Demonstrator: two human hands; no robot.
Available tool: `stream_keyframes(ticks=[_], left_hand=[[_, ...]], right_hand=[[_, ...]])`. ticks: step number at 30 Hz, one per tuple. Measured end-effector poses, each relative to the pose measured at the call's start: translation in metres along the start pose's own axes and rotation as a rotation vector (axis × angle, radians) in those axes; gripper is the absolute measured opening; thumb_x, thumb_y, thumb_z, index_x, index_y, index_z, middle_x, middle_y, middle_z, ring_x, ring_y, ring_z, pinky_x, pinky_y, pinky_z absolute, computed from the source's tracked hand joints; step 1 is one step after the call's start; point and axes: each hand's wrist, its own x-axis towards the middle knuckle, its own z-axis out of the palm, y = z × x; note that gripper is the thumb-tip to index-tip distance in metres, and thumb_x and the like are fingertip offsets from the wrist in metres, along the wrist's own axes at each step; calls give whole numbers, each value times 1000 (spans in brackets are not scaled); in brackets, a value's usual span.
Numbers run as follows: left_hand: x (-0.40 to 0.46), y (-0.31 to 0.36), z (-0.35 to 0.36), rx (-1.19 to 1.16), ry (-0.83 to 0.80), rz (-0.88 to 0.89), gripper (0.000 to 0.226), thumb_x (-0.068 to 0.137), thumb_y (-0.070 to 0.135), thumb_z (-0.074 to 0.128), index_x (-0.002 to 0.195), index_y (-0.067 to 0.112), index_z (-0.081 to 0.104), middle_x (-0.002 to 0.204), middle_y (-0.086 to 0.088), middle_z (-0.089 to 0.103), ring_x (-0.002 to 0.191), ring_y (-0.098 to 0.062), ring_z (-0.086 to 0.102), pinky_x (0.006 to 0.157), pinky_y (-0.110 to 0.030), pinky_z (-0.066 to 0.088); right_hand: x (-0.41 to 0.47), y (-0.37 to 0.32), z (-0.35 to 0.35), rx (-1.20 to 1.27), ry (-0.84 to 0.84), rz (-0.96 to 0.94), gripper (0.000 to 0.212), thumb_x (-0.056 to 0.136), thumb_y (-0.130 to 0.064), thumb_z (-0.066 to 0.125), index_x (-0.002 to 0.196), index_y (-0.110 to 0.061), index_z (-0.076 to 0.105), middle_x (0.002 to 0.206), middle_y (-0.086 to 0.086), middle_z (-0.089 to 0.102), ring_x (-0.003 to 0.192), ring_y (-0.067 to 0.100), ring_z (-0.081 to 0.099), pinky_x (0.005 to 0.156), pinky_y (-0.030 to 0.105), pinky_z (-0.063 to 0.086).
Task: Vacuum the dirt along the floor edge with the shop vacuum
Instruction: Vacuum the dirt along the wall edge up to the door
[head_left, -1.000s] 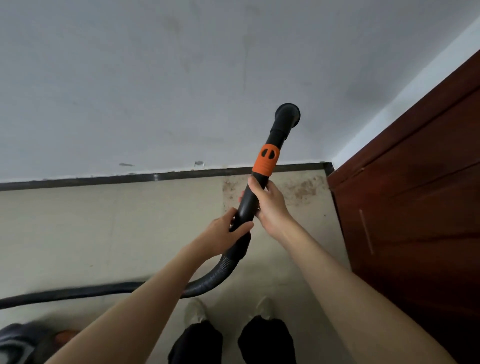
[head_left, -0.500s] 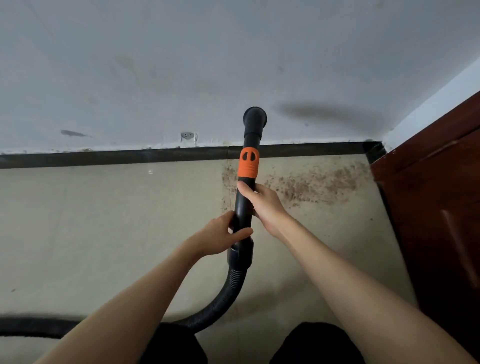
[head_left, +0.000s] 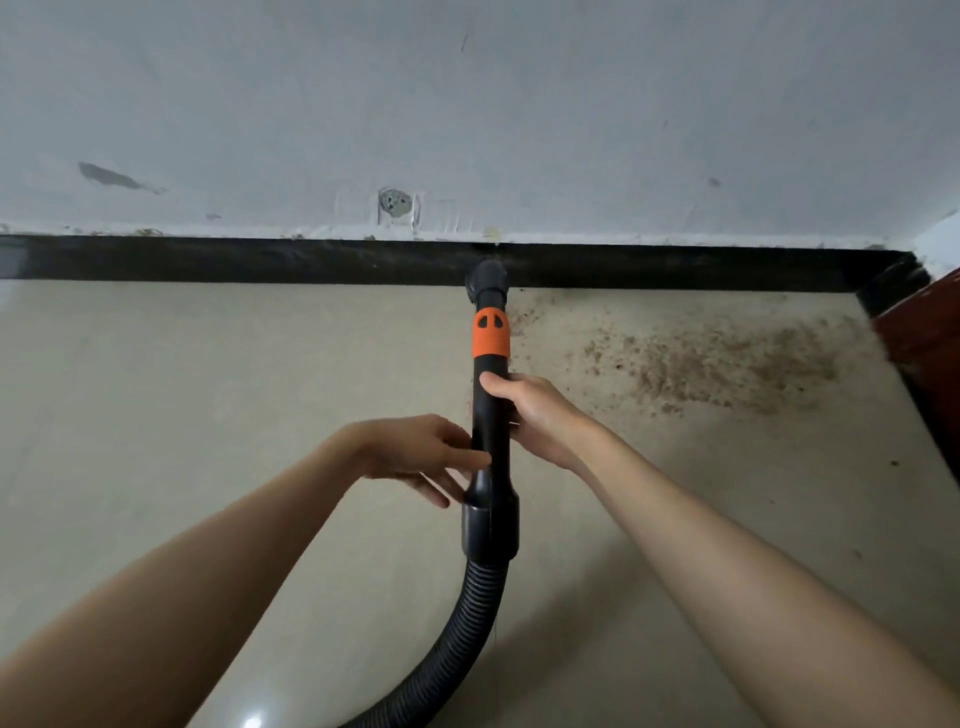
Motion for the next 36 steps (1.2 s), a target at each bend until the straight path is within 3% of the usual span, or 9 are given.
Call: stream_keyframes(ticks=[2,4,6,9,12,17,24,30,36], left_hand=[[2,-8,-15,-144,46,-5,26,99,20,47,120,7,57,117,-8,67,106,-24,65,89,-32,54],[9,-24,-22,-283,263,39,27,101,16,43,122,6,57,112,-8,67,100,-22,65,87,-31,53],[16,-37,-22,-341,475,43,31,101,19,42,124,4,56,111,-9,64,99,-22,61,88,-33,50],[24,-34,-23,-341,580,58,39,102,30,40,128,5,53,121,-9,59,109,-23,55,91,-35,46],[37,-13,-23,-339,563,115,46,100,40,39,127,4,51,122,-8,59,110,-21,55,92,-33,44],[62,1,-24,-383,490,134,48,95,44,49,108,-1,57,107,-11,63,99,-19,61,92,-29,47],[74,0,-39,-547,515,183,42,94,41,54,97,-1,53,115,-19,62,108,-26,61,93,-32,48],[79,0,-46,-718,511,214,47,97,41,47,115,-3,47,102,-11,64,88,-16,61,68,-24,49],[89,-1,-46,-815,477,158,51,97,44,45,121,-1,42,106,-12,59,90,-20,60,66,-27,49]], right_hand=[[9,2,-2,-16,1,-18,10,97,-16,54,98,-6,57,95,12,60,92,27,57,94,41,46],[15,9,-3,-33,9,-33,10,97,-15,54,99,-6,57,95,13,60,93,28,57,97,43,46],[16,16,-2,-59,28,-23,11,97,-15,55,100,-5,57,93,12,60,91,27,57,89,39,47],[12,26,5,-128,28,7,11,97,-16,55,99,-6,58,91,9,61,85,23,58,80,33,47],[11,33,10,-190,5,6,20,97,-17,56,111,-3,58,92,7,62,84,21,60,76,30,48],[14,32,15,-269,-22,-44,30,97,-22,55,120,-3,58,99,7,62,92,22,60,85,35,49],[-11,62,20,-213,-107,16,26,97,-38,54,93,-13,56,81,7,66,74,21,63,83,36,54],[0,71,29,-399,99,-266,25,96,-41,53,90,-17,51,72,1,62,60,12,60,64,30,51],[14,69,9,-646,115,-274,27,92,-48,52,87,-22,49,75,4,66,68,22,67,74,45,57]])
